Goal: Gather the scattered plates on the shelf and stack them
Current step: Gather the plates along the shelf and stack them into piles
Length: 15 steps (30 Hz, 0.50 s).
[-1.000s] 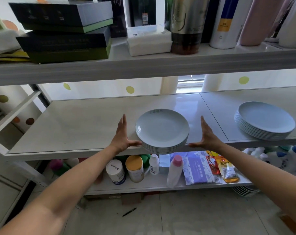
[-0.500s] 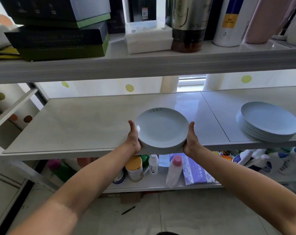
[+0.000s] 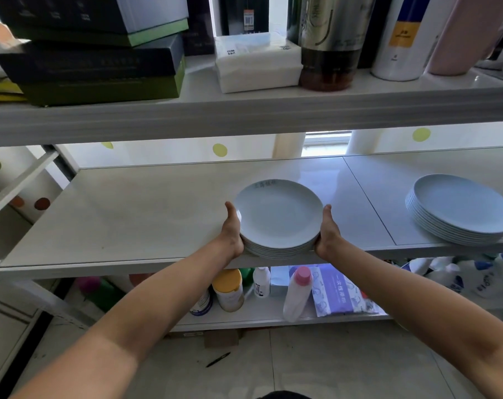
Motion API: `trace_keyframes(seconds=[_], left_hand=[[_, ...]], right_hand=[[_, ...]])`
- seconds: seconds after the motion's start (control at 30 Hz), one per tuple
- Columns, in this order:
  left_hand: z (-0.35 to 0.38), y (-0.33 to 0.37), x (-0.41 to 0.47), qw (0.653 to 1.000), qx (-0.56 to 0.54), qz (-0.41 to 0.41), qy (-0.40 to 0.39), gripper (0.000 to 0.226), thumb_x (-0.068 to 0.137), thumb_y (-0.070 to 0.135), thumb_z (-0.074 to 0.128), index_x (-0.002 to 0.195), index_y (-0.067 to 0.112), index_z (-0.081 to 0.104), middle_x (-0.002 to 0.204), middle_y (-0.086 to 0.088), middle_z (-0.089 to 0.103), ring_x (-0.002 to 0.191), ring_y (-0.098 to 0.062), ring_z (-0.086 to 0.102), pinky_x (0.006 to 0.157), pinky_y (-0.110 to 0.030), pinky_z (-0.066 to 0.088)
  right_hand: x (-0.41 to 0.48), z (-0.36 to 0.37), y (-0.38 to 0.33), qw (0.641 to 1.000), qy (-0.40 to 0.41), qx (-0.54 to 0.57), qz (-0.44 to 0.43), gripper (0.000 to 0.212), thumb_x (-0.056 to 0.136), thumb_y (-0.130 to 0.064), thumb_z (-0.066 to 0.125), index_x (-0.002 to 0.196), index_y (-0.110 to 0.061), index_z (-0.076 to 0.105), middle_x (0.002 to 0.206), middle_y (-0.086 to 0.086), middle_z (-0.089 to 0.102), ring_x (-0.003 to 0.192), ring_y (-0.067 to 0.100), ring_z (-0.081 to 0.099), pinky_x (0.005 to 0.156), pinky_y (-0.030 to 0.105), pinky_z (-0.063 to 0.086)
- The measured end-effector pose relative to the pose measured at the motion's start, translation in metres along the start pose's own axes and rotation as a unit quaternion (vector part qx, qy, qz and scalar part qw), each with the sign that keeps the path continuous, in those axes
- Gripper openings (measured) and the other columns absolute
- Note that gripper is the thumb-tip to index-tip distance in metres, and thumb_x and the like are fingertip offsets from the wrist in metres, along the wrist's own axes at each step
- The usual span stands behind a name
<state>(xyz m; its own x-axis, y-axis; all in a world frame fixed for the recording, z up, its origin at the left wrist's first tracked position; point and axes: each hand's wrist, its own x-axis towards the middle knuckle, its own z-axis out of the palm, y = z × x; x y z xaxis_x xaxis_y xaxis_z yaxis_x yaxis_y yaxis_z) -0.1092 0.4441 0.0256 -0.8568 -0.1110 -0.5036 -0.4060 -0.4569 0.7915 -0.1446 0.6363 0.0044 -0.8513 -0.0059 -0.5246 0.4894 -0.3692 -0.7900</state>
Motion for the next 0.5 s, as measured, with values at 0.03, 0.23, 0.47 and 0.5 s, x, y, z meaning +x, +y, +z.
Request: trace_keyframes(seconds=[0.03,0.23,0.47,0.5], left_hand=[[0.0,-0.001,0.001,1.0,0.004,0.002,0.0,0.074,0.094,0.065,0.01,0.137,0.017,0.048,0.14,-0.012,0.053,0.13,-0.031,0.049,0.097,-0.037,0.042],[-0.003,0.008,0.011,0.998,0.055,0.026,-0.007,0.069,0.097,0.06,0.013,0.142,0.015,0.042,0.143,-0.01,0.049,0.132,-0.027,0.047,0.099,-0.033,0.041],[-0.003,0.011,0.022,0.998,0.051,0.022,-0.007,0.07,0.096,0.061,0.018,0.147,0.015,0.036,0.144,-0.008,0.049,0.13,-0.027,0.049,0.093,-0.033,0.044],[-0.003,0.01,0.023,0.998,0.051,0.02,-0.007,0.07,0.096,0.061,0.018,0.146,0.016,0.037,0.143,-0.006,0.049,0.13,-0.027,0.049,0.094,-0.033,0.044]], right_hand=[[0.001,0.0,0.0,1.0,0.004,0.002,-0.004,0.065,0.095,-0.06,0.028,0.136,-0.015,0.05,0.129,0.009,0.06,0.107,0.027,0.058,0.095,0.037,0.048],[0.002,0.0,-0.012,1.0,-0.011,0.003,0.003,0.049,0.099,-0.051,0.033,0.124,-0.016,0.056,0.11,0.008,0.065,0.096,0.027,0.06,0.074,0.033,0.052],[0.01,0.001,-0.02,1.0,-0.018,0.004,0.008,0.049,0.1,-0.045,0.034,0.132,-0.013,0.053,0.104,0.007,0.065,0.097,0.028,0.061,0.072,0.033,0.052],[0.011,0.001,-0.02,1.0,-0.019,0.006,0.008,0.049,0.1,-0.044,0.034,0.133,-0.013,0.053,0.102,0.007,0.065,0.094,0.028,0.061,0.073,0.033,0.052]])
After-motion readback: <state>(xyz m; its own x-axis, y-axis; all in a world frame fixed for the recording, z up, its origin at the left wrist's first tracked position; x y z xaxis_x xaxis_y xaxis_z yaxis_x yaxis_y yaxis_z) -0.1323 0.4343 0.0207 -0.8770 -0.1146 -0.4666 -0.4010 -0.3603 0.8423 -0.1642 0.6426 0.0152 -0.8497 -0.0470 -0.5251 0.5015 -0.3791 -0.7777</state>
